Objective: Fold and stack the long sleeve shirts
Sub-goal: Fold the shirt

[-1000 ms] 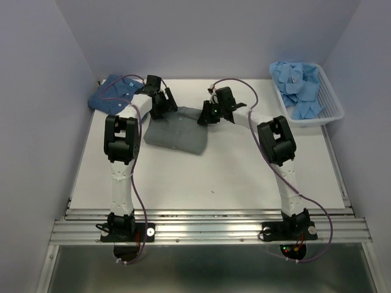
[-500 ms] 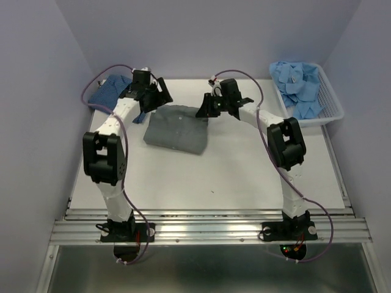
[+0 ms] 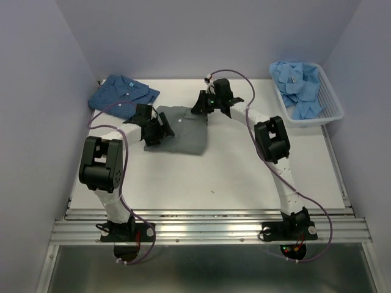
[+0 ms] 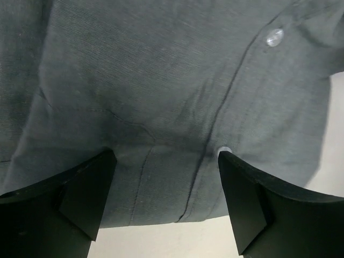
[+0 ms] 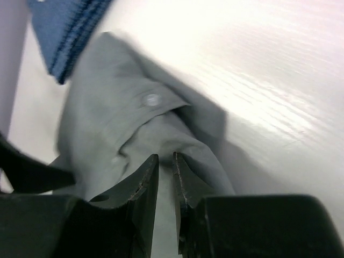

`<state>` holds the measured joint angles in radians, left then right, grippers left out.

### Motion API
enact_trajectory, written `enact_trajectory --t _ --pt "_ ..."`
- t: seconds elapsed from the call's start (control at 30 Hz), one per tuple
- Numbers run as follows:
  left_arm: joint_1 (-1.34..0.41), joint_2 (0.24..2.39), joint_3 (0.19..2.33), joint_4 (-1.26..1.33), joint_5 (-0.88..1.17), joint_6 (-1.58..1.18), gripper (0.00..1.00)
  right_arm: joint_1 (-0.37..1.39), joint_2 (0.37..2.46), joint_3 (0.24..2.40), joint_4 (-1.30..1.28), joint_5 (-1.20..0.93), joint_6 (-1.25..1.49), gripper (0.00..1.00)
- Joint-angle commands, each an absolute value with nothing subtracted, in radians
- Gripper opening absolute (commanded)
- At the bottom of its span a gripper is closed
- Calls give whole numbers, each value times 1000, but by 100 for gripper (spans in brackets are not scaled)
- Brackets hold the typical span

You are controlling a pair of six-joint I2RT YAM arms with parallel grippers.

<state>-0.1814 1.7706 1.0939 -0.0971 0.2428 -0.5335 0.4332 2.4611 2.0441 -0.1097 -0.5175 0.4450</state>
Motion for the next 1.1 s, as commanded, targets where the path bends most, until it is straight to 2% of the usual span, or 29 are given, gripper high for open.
enact_trajectory --t 0.0,0.23,0.43,0.47,0.5,0.53,0.57,0.6,0.63,0.67,0.73,0.77,0.93,1.07 --pt "-178 1738 1014 -55 229 -552 91 434 2567 2175 -145 -411 456 23" --pt "-178 1694 954 -35 219 -539 90 434 2591 2148 -195 -431 451 22" --pt "-231 1580 1144 -179 100 -427 91 434 2423 2111 -193 -472 399 26" --pt "-248 1562 1208 -196 77 -414 91 434 2345 2102 -193 -466 394 30" --pt "-283 1556 1268 -225 46 -385 92 434 2253 2061 -186 -436 391 41" --pt "-304 1555 1269 -239 32 -377 92 434 2252 2024 -173 -414 402 41" --pt "-319 1557 1296 -251 17 -371 93 423 2200 1975 -154 -394 417 46" --pt "-336 1566 1346 -262 -1 -362 99 405 2095 1915 -85 -382 454 56" --pt "-362 1575 1371 -287 -33 -351 99 393 2045 1802 -59 -377 474 66" --pt "-374 1592 1409 -301 -47 -342 99 379 1999 1749 -37 -386 485 81" --pt "-397 1606 1439 -325 -103 -330 99 358 1878 1663 -23 -397 447 96" --pt "-408 1621 1468 -362 -132 -339 99 357 1838 1591 -40 -416 390 100" --pt "-384 1571 1431 -388 -141 -471 99 518 1629 1402 -120 -309 -102 100" --pt "-307 1418 1257 -347 -71 -595 99 662 1637 1371 -259 -257 -322 100"
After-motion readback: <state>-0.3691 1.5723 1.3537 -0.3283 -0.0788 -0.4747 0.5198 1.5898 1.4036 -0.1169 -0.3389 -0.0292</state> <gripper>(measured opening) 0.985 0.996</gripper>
